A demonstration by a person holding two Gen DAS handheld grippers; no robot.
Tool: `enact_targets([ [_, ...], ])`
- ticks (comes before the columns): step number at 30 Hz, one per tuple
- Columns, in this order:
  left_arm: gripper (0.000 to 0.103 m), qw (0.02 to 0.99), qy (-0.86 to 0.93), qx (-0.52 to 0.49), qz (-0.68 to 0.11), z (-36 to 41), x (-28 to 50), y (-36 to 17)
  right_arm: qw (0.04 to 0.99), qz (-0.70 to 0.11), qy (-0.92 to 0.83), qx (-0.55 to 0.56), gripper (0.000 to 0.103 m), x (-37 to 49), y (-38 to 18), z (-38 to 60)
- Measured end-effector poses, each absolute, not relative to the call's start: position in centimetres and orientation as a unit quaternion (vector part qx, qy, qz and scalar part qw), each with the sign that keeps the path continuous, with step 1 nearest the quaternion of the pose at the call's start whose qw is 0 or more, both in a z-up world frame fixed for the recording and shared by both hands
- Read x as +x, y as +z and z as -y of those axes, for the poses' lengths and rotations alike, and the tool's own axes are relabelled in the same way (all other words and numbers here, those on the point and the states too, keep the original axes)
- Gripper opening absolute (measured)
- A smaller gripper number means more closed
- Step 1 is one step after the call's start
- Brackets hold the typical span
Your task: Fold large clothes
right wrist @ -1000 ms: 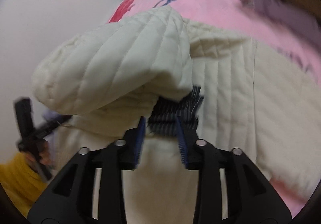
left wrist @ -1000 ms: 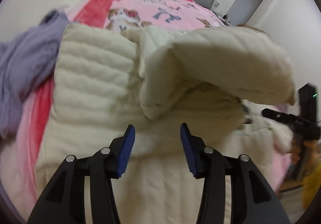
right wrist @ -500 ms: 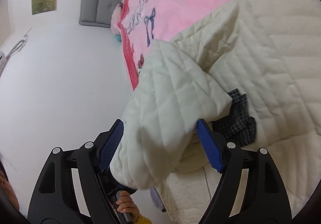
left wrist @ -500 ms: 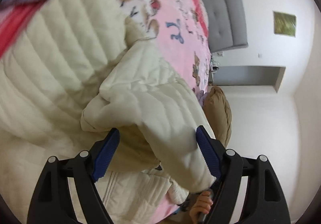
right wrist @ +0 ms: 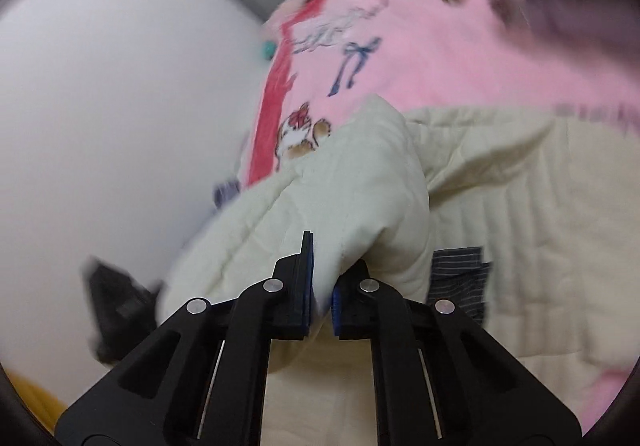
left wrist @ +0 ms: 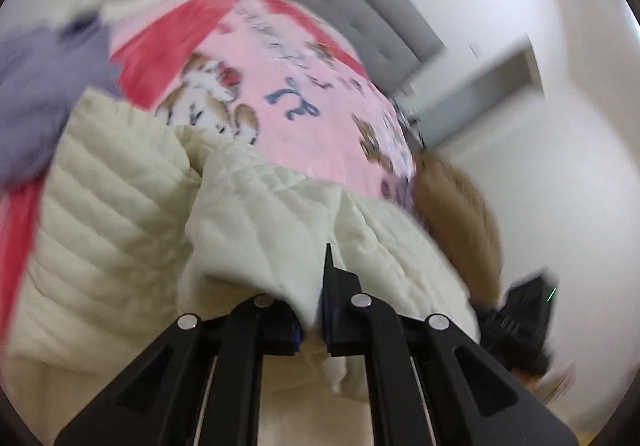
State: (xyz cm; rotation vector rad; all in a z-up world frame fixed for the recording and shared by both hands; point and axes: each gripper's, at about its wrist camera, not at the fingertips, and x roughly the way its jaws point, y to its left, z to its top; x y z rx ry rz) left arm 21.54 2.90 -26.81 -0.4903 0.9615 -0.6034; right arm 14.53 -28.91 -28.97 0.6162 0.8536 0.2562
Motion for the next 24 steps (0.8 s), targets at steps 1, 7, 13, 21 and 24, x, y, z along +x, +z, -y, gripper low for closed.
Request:
enact_targets([
  [1, 0.007, 0.814, -0.282, -0.199, -0.467, -2.6, 20.7, -27.5, 0.854, -0.428, 0.117, 0.270, 0.007, 14.0, -29.7, 28.2],
  [7, 0.007, 0.788, -0.240, -0.124, -0.554, -2.2, 17.6, -33.8, 0.842, -0.505, 0.092, 0.163, 0.007, 12.1, -34.7, 24.5],
  [13, 0.011, 0.779, -0.228, -0.095, -0.576, -1.3, 18.1, -37.7, 0.824, -0.538, 0.074, 0.162, 0.007, 12.1, -38.9, 24.4],
  [21, 0.023, 0.811, -0.239, -0.035, -0.532, -1.5, 16.7, -34.7, 0.826, -0.524, 0.072, 0.196, 0.032, 11.7, -36.8, 26.8],
  [24, 0.028, 0.823, -0.239, -0.008, -0.516, -2.4, 15.9, -32.6, 0.831, -0.518, 0.062, 0.191, 0.044, 10.4, -35.1, 27.6],
])
